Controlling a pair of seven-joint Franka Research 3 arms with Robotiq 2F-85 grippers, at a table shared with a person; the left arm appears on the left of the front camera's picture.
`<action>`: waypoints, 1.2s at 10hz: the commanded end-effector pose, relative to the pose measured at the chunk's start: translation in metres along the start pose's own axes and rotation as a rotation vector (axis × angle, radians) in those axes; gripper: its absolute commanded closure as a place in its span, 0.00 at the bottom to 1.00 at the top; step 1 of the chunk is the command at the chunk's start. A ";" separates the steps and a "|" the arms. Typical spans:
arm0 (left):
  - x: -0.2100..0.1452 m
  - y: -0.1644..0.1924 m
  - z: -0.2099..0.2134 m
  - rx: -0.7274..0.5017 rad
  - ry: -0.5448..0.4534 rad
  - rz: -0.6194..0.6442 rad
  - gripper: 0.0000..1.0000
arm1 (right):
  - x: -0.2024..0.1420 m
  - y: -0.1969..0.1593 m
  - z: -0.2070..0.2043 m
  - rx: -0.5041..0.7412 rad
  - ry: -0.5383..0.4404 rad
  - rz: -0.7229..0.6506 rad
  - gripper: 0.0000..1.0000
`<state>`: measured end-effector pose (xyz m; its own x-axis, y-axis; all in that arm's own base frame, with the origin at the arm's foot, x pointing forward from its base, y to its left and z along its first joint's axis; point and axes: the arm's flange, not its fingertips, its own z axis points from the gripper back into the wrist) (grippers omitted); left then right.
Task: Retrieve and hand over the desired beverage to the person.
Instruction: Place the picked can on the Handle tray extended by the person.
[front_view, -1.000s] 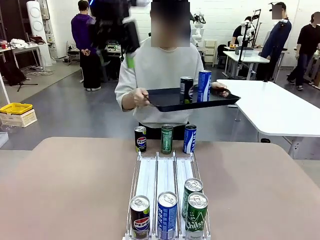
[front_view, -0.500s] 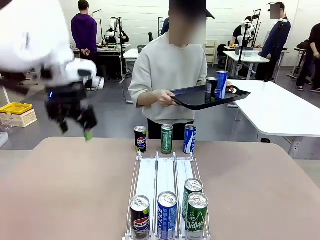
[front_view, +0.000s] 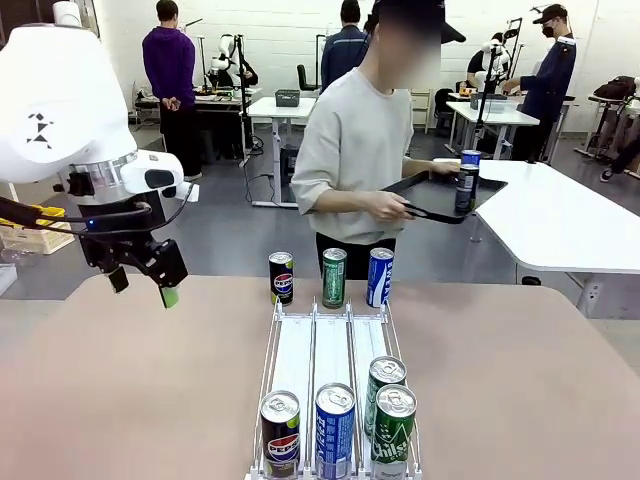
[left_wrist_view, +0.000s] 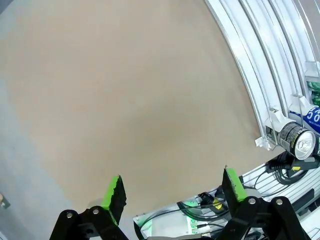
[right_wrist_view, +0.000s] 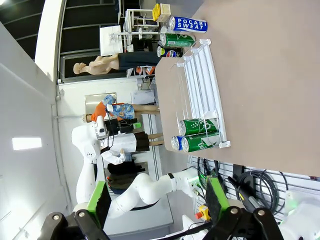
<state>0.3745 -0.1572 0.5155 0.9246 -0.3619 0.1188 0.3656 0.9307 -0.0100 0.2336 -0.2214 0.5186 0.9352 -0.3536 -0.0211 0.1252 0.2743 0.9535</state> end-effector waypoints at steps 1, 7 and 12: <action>0.004 0.002 0.000 -0.003 0.013 -0.008 0.00 | 0.001 0.001 -0.001 0.025 -0.001 0.013 0.00; 0.004 0.002 0.000 -0.003 0.013 -0.008 0.00 | 0.001 0.001 -0.001 0.025 -0.001 0.013 0.00; -0.114 0.103 0.074 -0.533 -0.152 -0.032 0.00 | 0.001 0.001 -0.001 0.025 -0.001 0.013 0.00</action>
<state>0.3206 -0.0616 0.5685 0.8870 -0.3892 0.2486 0.4591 0.8019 -0.3824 0.2336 -0.2215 0.5184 0.9351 -0.3537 -0.0216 0.1257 0.2738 0.9535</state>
